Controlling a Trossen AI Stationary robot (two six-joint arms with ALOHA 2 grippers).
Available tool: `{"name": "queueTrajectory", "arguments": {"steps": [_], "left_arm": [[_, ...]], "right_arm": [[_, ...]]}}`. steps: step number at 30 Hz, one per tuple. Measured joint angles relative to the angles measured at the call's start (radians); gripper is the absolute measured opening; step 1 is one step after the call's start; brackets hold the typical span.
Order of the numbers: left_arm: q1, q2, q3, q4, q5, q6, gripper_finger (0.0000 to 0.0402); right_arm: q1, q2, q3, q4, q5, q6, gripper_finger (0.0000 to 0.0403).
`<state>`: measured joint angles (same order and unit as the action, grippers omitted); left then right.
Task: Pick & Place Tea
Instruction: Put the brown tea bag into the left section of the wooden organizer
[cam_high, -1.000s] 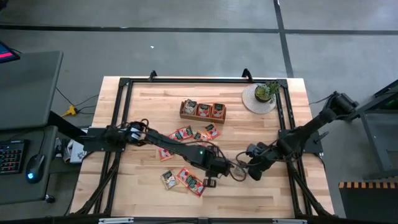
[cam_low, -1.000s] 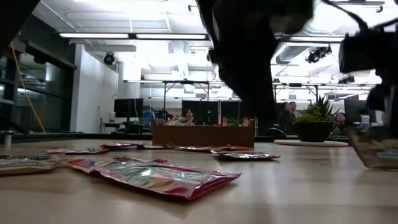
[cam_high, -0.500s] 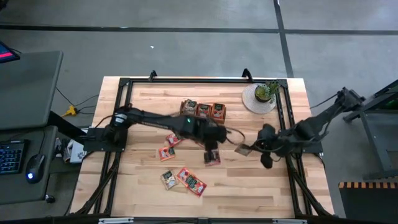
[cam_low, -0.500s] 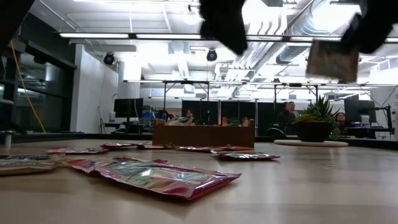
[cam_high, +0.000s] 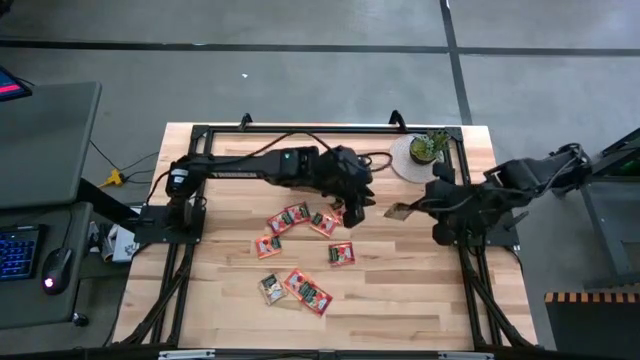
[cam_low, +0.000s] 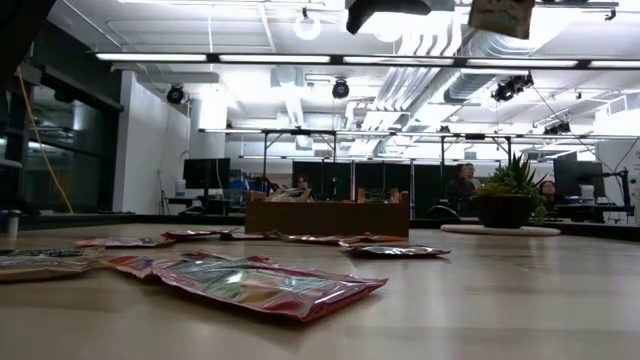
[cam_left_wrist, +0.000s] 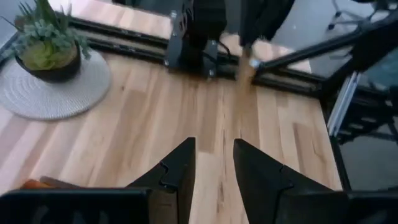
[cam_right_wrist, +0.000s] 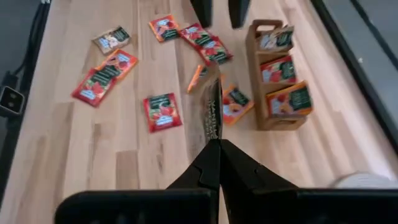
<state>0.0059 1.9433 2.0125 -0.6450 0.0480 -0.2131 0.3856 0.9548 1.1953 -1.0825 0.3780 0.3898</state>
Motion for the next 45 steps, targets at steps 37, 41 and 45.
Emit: {"name": "queueTrajectory", "arguments": {"steps": [37,41,45], "left_arm": [[0.118,-0.028,-0.002,0.148,0.204,0.033,0.0107],[0.118,-0.028,-0.002,0.141,0.143,0.033,0.0098],[0.119,-0.028,-0.002,0.141,0.12,0.032,0.0044]], "right_arm": [[-0.231,0.244,0.302,-0.059,-0.037,-0.162,0.0],[-0.231,0.244,0.302,-0.058,-0.037,-0.164,0.0],[-0.231,0.244,0.302,-0.058,-0.036,-0.172,0.0]]}}
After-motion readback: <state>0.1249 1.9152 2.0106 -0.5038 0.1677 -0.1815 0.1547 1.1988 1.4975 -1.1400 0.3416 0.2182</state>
